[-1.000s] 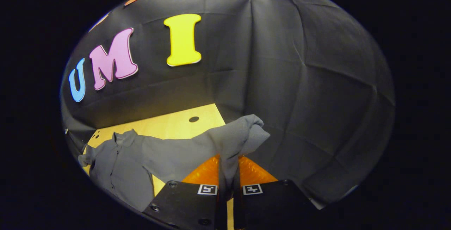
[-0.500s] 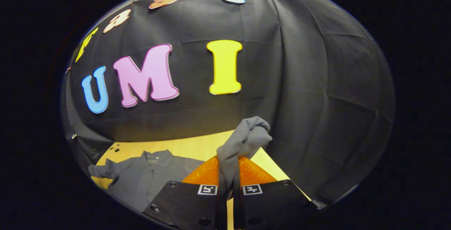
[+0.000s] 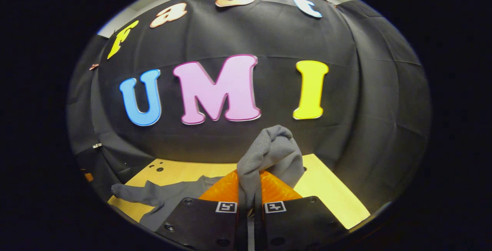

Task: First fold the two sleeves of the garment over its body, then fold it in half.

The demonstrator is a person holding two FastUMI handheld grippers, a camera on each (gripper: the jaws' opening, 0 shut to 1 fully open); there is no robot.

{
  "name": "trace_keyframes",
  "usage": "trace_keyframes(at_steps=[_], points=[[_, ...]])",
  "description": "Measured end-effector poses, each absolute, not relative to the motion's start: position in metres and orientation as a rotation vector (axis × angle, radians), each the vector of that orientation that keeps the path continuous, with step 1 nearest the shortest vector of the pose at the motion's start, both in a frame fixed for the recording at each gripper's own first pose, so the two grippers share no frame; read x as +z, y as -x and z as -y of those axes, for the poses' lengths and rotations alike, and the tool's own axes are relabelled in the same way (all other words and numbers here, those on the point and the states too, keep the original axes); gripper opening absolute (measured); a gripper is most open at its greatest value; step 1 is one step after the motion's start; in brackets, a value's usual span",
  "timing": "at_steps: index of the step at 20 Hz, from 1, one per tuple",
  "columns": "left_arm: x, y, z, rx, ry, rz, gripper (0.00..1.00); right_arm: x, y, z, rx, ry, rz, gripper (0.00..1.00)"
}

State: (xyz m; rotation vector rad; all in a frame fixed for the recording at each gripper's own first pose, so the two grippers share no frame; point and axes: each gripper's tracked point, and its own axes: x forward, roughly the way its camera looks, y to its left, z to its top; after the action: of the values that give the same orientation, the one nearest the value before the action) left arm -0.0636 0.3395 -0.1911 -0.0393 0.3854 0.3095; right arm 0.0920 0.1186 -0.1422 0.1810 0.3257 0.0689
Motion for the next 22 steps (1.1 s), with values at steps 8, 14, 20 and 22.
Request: trace_keyframes(at_steps=[8,14,20,22], points=[[-0.289,0.026,-0.417,0.337,0.112,-0.521,0.96,-0.188,-0.096,-0.247,0.21,-0.13,-0.423,0.11],[-0.358,0.008,-0.454,0.384,0.132,-0.629,0.96,-0.244,-0.101,-0.307,0.255,-0.098,-0.521,0.11],[-0.404,-0.004,-0.474,0.413,0.158,-0.713,0.96,-0.294,-0.096,-0.34,0.293,-0.068,-0.628,0.11],[-0.415,-0.009,-0.474,0.41,0.17,-0.729,0.96,-0.31,-0.091,-0.348,0.302,-0.063,-0.662,0.11]])
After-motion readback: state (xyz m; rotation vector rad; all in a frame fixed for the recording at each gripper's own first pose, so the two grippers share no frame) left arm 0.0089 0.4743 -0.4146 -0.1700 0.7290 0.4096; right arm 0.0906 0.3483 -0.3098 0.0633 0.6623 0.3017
